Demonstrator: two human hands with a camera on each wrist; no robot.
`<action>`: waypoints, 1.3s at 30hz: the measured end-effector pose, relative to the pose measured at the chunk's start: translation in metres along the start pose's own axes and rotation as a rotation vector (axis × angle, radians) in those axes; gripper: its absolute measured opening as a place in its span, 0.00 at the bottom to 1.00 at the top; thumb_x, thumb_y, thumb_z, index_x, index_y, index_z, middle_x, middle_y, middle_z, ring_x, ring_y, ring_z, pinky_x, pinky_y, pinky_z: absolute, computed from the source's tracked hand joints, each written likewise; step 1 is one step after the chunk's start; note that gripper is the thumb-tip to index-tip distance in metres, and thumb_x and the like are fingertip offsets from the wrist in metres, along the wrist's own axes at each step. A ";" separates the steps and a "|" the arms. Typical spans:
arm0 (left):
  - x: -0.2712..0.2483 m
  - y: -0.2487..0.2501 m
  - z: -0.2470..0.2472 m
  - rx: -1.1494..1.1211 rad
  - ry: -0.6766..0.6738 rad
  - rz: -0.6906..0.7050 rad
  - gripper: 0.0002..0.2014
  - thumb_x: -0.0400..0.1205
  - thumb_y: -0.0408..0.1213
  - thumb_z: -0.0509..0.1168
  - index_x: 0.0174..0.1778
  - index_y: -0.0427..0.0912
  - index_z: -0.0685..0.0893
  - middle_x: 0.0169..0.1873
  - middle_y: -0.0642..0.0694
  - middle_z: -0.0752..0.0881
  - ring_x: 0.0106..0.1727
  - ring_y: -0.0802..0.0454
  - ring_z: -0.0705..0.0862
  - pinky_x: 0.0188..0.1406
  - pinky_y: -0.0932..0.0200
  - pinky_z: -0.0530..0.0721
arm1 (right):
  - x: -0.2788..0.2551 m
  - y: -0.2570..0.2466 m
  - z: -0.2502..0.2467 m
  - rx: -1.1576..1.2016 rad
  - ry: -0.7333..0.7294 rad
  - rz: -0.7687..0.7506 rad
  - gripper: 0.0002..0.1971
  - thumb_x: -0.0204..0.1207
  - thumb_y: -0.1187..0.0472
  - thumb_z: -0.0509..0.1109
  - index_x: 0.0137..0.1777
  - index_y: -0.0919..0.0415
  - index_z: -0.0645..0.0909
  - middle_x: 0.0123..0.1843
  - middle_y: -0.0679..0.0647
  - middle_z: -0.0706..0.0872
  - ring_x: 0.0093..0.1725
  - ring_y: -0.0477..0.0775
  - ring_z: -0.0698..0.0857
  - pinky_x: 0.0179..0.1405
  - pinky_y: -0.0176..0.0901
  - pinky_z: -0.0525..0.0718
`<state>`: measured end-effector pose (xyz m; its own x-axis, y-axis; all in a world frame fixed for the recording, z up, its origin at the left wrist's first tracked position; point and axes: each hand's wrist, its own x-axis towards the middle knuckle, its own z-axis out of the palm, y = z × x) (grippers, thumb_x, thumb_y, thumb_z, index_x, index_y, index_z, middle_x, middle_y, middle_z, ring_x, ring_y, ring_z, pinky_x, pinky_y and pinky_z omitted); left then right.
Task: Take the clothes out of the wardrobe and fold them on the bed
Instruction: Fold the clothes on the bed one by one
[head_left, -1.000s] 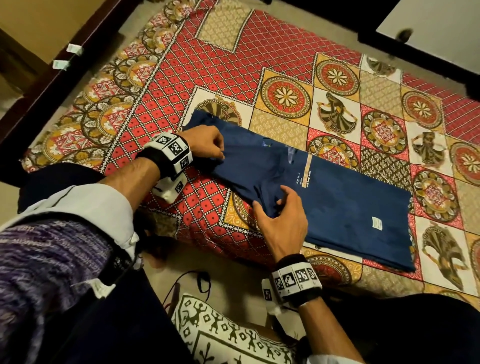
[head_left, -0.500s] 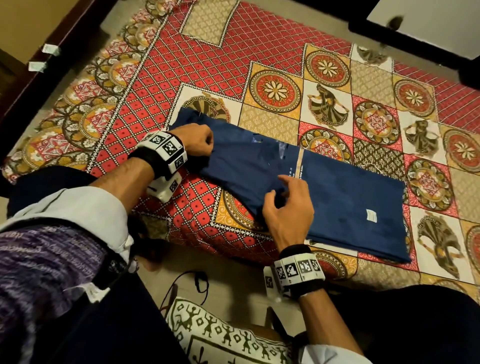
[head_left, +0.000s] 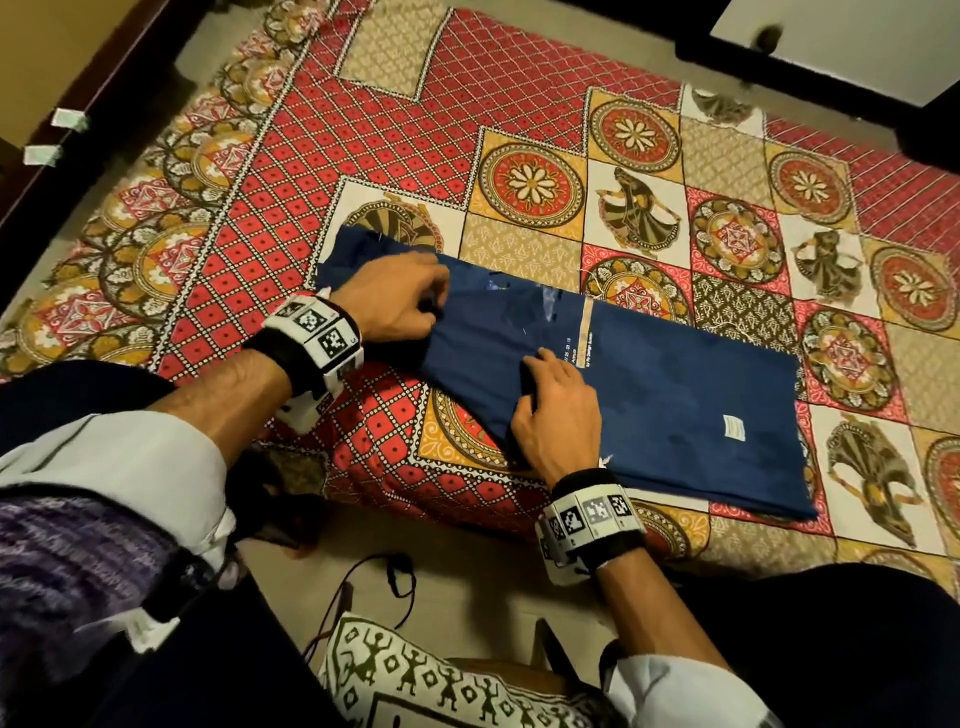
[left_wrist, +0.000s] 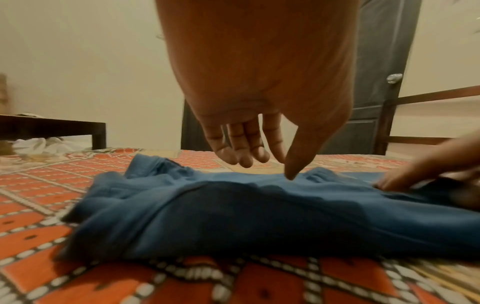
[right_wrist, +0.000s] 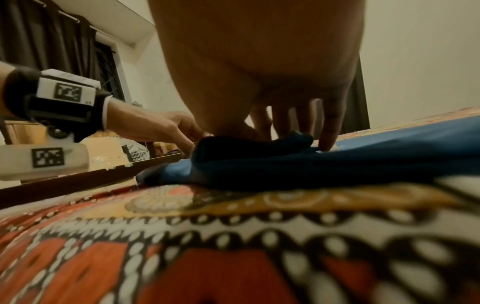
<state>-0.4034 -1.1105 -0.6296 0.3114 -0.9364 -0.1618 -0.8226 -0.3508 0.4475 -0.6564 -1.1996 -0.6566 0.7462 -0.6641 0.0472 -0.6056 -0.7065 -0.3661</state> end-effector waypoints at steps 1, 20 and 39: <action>-0.002 0.005 0.006 0.000 -0.024 0.024 0.08 0.73 0.40 0.71 0.45 0.51 0.79 0.43 0.53 0.79 0.45 0.49 0.79 0.42 0.53 0.78 | 0.005 -0.004 -0.004 0.017 0.044 0.037 0.23 0.72 0.64 0.66 0.68 0.62 0.85 0.69 0.61 0.87 0.64 0.66 0.85 0.59 0.58 0.86; -0.004 -0.031 -0.021 0.033 -0.244 -0.384 0.10 0.75 0.37 0.69 0.50 0.44 0.90 0.51 0.39 0.90 0.52 0.39 0.87 0.57 0.46 0.87 | 0.128 0.016 -0.009 0.172 -0.017 0.311 0.08 0.77 0.58 0.73 0.53 0.54 0.91 0.51 0.58 0.93 0.54 0.65 0.89 0.57 0.55 0.89; -0.003 -0.011 0.006 0.089 -0.150 -0.187 0.07 0.75 0.45 0.72 0.44 0.49 0.82 0.45 0.48 0.81 0.51 0.43 0.82 0.48 0.43 0.84 | 0.030 0.025 0.008 -0.209 -0.381 -0.115 0.42 0.87 0.30 0.44 0.93 0.56 0.46 0.94 0.54 0.45 0.92 0.55 0.44 0.89 0.66 0.45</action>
<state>-0.3980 -1.1040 -0.6391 0.3934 -0.8432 -0.3664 -0.7980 -0.5111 0.3195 -0.6468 -1.2357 -0.6724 0.8365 -0.4687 -0.2838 -0.5267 -0.8306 -0.1808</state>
